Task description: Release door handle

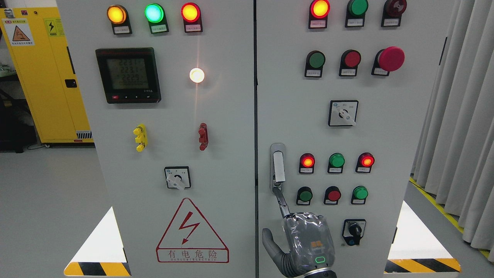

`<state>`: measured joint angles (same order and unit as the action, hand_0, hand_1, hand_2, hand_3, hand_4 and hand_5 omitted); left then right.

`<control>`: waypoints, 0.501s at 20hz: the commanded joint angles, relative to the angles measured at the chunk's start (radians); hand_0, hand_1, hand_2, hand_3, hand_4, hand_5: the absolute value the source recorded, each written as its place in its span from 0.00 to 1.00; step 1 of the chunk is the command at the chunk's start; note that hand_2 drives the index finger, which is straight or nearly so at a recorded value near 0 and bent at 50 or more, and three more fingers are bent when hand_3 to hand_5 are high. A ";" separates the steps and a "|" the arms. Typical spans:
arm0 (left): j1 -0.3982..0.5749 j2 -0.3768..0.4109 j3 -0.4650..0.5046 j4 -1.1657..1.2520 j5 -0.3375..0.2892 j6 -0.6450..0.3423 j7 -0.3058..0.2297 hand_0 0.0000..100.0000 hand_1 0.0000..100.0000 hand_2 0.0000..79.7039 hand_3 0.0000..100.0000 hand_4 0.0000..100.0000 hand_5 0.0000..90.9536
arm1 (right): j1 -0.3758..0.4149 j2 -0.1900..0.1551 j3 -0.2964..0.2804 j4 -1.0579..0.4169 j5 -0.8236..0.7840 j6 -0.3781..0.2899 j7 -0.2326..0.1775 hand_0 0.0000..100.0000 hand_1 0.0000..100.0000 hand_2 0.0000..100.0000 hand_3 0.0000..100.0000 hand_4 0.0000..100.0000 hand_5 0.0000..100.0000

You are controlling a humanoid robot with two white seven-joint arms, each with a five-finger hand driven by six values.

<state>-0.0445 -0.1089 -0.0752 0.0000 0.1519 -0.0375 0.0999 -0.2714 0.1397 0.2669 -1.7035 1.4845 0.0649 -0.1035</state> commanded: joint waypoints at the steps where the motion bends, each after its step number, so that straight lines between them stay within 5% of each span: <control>1: 0.000 0.000 0.000 -0.012 0.000 -0.001 0.000 0.12 0.56 0.00 0.00 0.00 0.00 | 0.008 -0.002 0.002 -0.021 0.000 -0.002 -0.004 0.57 0.39 0.00 1.00 1.00 1.00; 10: 0.000 0.000 0.000 -0.012 0.000 -0.001 0.000 0.12 0.56 0.00 0.00 0.00 0.00 | 0.015 -0.003 0.002 -0.036 -0.001 -0.004 -0.008 0.57 0.39 0.00 1.00 1.00 1.00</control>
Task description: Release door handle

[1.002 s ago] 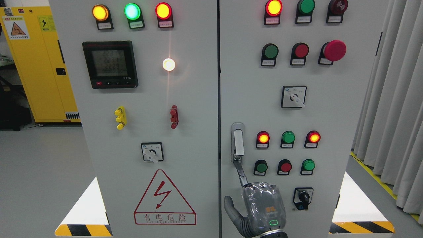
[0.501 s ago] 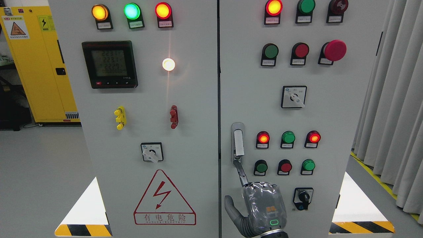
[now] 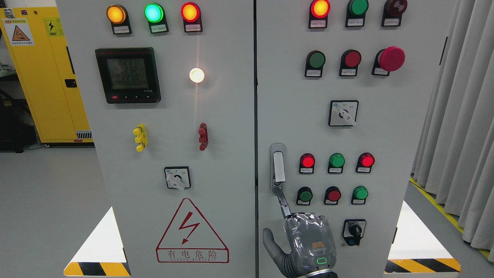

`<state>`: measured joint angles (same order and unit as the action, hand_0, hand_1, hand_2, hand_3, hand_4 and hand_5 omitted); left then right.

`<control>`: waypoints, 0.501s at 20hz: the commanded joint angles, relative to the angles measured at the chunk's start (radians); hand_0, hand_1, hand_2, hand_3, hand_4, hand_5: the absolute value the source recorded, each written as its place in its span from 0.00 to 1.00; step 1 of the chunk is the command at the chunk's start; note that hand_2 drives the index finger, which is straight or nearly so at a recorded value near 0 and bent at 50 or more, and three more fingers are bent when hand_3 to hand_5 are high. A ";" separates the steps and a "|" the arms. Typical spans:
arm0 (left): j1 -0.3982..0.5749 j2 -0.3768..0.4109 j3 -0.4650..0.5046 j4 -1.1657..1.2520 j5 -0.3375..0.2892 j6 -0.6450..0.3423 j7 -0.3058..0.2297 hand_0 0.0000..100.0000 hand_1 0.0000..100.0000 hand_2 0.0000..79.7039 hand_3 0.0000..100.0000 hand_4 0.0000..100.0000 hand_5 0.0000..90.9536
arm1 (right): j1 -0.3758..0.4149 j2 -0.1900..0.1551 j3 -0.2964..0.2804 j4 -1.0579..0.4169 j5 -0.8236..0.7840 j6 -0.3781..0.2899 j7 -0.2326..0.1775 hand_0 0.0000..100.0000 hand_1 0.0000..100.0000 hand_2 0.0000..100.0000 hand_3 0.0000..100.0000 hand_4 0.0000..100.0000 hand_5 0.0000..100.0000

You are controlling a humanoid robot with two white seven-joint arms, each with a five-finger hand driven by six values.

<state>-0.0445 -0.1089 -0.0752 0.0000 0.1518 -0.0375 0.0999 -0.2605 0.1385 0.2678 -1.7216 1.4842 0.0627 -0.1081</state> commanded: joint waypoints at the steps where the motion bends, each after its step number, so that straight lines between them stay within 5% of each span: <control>1: 0.000 0.000 0.000 -0.012 0.000 -0.001 0.000 0.12 0.56 0.00 0.00 0.00 0.00 | 0.009 -0.002 0.001 -0.024 -0.001 -0.001 -0.005 0.57 0.39 0.01 1.00 1.00 1.00; 3: 0.000 0.000 0.000 -0.012 0.000 -0.001 0.000 0.12 0.56 0.00 0.00 0.00 0.00 | 0.012 -0.005 0.001 -0.035 -0.002 -0.004 -0.018 0.57 0.39 0.06 1.00 1.00 1.00; 10: 0.000 0.000 0.000 -0.012 0.000 -0.001 0.000 0.12 0.56 0.00 0.00 0.00 0.00 | 0.043 -0.005 -0.007 -0.102 -0.005 -0.007 -0.031 0.62 0.41 0.58 1.00 0.99 1.00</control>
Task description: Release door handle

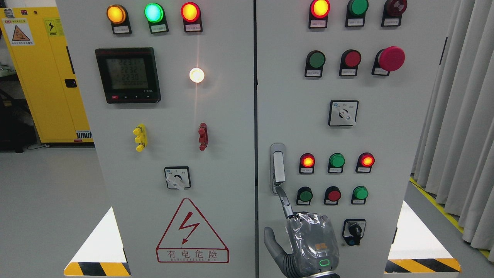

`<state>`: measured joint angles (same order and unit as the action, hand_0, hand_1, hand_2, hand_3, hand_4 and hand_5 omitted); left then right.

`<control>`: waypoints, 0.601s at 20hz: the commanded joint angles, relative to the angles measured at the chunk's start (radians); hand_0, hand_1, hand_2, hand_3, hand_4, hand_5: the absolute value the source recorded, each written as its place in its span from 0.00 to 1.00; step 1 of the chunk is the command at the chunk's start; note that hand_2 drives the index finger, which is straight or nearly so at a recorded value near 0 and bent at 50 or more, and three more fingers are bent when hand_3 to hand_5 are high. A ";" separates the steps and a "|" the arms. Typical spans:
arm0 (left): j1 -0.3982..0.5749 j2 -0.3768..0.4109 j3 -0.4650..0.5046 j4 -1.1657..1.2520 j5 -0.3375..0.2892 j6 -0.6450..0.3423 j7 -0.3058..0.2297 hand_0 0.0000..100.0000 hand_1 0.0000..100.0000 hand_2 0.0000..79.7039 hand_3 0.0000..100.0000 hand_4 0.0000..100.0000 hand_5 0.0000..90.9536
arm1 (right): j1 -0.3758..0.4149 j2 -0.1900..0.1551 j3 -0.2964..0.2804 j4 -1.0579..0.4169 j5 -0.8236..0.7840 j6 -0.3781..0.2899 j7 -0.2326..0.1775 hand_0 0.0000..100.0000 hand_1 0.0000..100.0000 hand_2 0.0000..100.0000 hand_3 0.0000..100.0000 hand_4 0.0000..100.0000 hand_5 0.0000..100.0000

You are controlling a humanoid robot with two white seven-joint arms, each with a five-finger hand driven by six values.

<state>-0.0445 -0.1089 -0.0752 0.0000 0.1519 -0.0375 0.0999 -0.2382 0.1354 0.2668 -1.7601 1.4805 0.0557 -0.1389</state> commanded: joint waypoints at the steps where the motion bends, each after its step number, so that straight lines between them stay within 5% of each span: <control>1: 0.000 0.000 0.000 -0.012 0.000 -0.001 0.000 0.12 0.56 0.00 0.00 0.00 0.00 | 0.025 -0.002 -0.006 -0.074 -0.002 0.000 -0.001 0.66 0.41 0.65 1.00 0.99 1.00; 5: 0.000 0.000 0.000 -0.012 0.000 -0.001 0.000 0.12 0.56 0.00 0.00 0.00 0.00 | 0.025 0.001 -0.009 -0.104 -0.005 0.000 0.005 0.72 0.41 0.72 1.00 1.00 1.00; 6: 0.000 0.000 0.000 -0.012 0.000 -0.001 0.000 0.12 0.56 0.00 0.00 0.00 0.00 | 0.023 0.001 -0.009 -0.108 -0.005 0.000 0.005 0.82 0.39 0.80 1.00 1.00 1.00; 9: 0.000 0.000 0.000 -0.012 0.000 -0.001 0.000 0.12 0.56 0.00 0.00 0.00 0.00 | 0.020 0.003 -0.009 -0.111 -0.005 0.000 0.019 0.73 0.39 0.82 1.00 1.00 1.00; 10: 0.000 0.000 0.000 -0.012 0.000 -0.001 0.000 0.12 0.56 0.00 0.00 0.00 0.00 | 0.019 0.003 -0.009 -0.117 -0.005 0.000 0.031 0.82 0.33 0.89 1.00 1.00 1.00; 12: 0.000 0.000 0.000 -0.012 0.000 -0.001 0.000 0.12 0.56 0.00 0.00 0.00 0.00 | 0.014 0.004 -0.008 -0.124 -0.006 0.000 0.047 0.71 0.34 0.89 1.00 1.00 1.00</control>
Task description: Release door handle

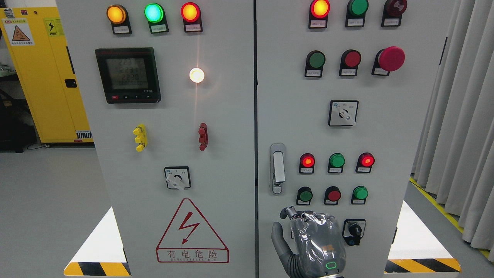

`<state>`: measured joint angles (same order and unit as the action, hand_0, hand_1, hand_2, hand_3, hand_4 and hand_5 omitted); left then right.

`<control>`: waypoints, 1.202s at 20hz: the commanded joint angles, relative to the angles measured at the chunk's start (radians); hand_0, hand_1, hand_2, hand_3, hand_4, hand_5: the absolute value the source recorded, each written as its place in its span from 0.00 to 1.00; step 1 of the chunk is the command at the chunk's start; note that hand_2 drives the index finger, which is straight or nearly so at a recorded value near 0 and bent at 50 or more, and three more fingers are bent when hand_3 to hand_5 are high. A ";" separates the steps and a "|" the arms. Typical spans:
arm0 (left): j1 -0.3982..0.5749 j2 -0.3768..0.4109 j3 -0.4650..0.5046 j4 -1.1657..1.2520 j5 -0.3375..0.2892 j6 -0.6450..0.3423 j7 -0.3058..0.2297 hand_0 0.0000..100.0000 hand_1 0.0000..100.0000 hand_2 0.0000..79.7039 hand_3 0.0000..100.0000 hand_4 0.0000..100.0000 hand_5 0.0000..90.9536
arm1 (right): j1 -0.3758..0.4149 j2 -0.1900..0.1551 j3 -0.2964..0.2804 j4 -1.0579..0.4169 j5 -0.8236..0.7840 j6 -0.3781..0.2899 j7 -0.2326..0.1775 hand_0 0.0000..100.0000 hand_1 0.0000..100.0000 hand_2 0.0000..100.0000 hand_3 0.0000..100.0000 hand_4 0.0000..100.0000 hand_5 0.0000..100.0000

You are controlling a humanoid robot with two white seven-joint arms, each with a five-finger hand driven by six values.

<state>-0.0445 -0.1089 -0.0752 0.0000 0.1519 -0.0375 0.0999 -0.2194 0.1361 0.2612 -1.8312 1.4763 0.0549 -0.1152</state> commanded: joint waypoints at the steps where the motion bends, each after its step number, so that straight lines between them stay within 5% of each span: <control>1: 0.000 0.000 0.000 -0.012 0.000 -0.001 0.000 0.12 0.56 0.00 0.00 0.00 0.00 | -0.009 0.003 -0.002 -0.052 -0.002 0.000 0.029 0.71 0.34 0.89 1.00 1.00 1.00; 3: 0.000 0.000 0.000 -0.012 0.000 -0.001 0.000 0.12 0.56 0.00 0.00 0.00 0.00 | -0.018 0.003 0.000 -0.052 -0.002 0.000 0.034 0.41 0.18 0.92 1.00 1.00 1.00; 7: 0.000 0.000 0.000 -0.012 0.000 -0.001 0.000 0.12 0.56 0.00 0.00 0.00 0.00 | -0.027 0.003 0.007 -0.052 -0.002 0.000 0.048 0.28 0.10 0.97 1.00 1.00 1.00; 15: 0.000 0.000 0.000 -0.012 0.000 -0.001 0.000 0.12 0.56 0.00 0.00 0.00 0.00 | -0.090 0.000 0.007 -0.037 0.009 0.005 0.080 0.22 0.08 0.99 1.00 1.00 1.00; 24: 0.000 0.000 0.000 -0.012 0.000 -0.001 0.000 0.12 0.56 0.00 0.00 0.00 0.00 | -0.155 0.003 0.000 -0.028 0.021 0.011 0.101 0.20 0.31 0.99 1.00 1.00 1.00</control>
<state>-0.0445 -0.1089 -0.0752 0.0000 0.1518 -0.0375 0.0999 -0.3377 0.1379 0.2651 -1.8638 1.4901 0.0638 -0.0272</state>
